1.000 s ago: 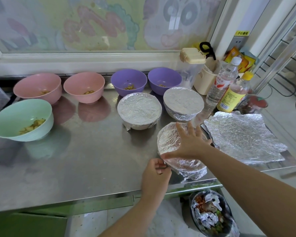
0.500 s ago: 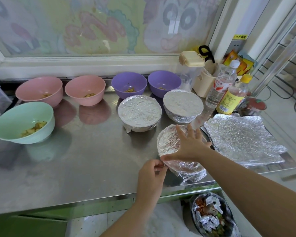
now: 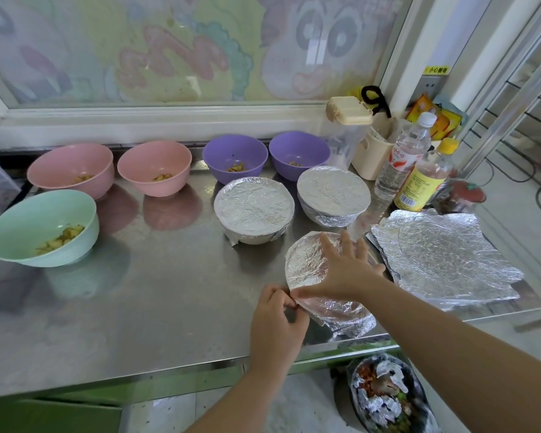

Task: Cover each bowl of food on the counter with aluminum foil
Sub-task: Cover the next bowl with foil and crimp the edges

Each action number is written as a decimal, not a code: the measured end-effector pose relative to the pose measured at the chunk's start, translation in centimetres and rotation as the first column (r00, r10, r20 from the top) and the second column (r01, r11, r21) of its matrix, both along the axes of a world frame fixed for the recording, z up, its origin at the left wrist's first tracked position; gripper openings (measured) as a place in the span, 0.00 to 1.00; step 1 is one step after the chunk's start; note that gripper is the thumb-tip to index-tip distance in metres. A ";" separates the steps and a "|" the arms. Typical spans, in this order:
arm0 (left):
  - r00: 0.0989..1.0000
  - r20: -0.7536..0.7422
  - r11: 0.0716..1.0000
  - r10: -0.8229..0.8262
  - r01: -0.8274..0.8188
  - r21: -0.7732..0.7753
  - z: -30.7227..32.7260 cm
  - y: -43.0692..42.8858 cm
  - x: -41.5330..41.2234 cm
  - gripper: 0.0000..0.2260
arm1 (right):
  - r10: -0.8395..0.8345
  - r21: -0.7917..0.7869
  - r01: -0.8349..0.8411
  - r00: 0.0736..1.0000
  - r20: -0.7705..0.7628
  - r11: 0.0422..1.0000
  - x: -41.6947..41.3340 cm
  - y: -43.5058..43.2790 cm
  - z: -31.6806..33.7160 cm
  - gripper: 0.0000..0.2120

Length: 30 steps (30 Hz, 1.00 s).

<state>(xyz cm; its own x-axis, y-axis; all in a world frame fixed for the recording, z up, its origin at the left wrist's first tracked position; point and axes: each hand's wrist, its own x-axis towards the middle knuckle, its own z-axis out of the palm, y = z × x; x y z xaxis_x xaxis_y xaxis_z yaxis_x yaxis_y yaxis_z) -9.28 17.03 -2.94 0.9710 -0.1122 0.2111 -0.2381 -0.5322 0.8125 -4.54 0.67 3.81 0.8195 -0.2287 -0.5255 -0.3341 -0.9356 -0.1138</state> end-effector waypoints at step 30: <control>0.978 -0.150 0.988 -0.145 0.152 0.032 -0.2 -0.3 -1.1 0.25 | -0.304 0.096 0.301 0.953 0.014 0.949 -0.1 -0.1 -0.1 0.81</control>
<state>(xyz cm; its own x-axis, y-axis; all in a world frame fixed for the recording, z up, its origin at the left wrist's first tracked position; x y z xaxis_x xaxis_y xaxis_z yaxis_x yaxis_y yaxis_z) -10.34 16.76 -3.13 0.9629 -0.2635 0.0589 -0.1967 -0.5352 0.8215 -4.60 0.61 3.70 0.7342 -0.4204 -0.5331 -0.5952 -0.7763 -0.2076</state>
